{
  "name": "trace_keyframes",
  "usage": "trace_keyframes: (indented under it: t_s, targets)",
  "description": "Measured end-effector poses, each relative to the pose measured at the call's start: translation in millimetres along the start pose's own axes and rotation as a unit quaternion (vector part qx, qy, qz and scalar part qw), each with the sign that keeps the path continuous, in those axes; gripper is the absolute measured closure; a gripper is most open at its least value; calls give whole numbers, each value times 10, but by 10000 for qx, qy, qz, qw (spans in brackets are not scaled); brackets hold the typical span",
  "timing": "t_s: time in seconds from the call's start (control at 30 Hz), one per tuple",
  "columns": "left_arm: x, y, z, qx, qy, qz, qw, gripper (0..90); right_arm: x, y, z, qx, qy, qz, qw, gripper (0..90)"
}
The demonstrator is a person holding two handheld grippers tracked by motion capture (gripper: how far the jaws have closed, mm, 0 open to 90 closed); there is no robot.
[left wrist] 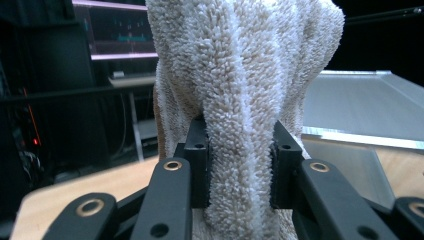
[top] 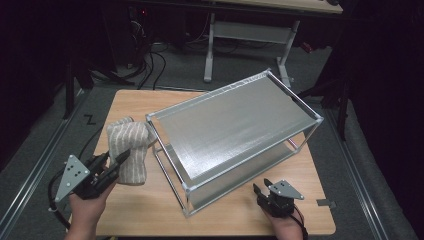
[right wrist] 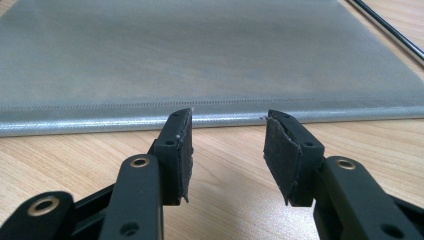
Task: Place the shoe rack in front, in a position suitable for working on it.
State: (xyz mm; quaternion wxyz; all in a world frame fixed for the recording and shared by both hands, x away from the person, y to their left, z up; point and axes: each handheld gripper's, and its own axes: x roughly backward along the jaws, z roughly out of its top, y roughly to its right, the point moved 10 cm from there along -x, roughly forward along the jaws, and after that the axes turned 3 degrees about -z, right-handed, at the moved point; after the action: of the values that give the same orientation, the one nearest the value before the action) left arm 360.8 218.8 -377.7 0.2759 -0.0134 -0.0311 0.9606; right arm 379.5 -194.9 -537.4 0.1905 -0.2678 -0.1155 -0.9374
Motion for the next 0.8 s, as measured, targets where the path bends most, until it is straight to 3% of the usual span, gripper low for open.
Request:
trace_keyframes:
  t_s: [0.17,0.33,0.5,0.7,0.8]
  targets:
    - [-303,-85,64,56,-62,-76,9999,687,-13,-12,-2,2,-10,31,10000,542]
    - [-623,-188,-64,9,-473,-38,9989,677,-4,-10,3,16,11,37,10000,542]
    - [-715,-223,-214,118,-712,-117,9973,671,7,2,4,6,21,28,10000,543]
    - [-624,0,-193,-34,-658,-338,9973,673,0,-11,0,35,2,29,10000,542]
    - [-547,204,-182,-69,-580,-458,9972,672,2,-22,1,28,-4,42,10000,542]
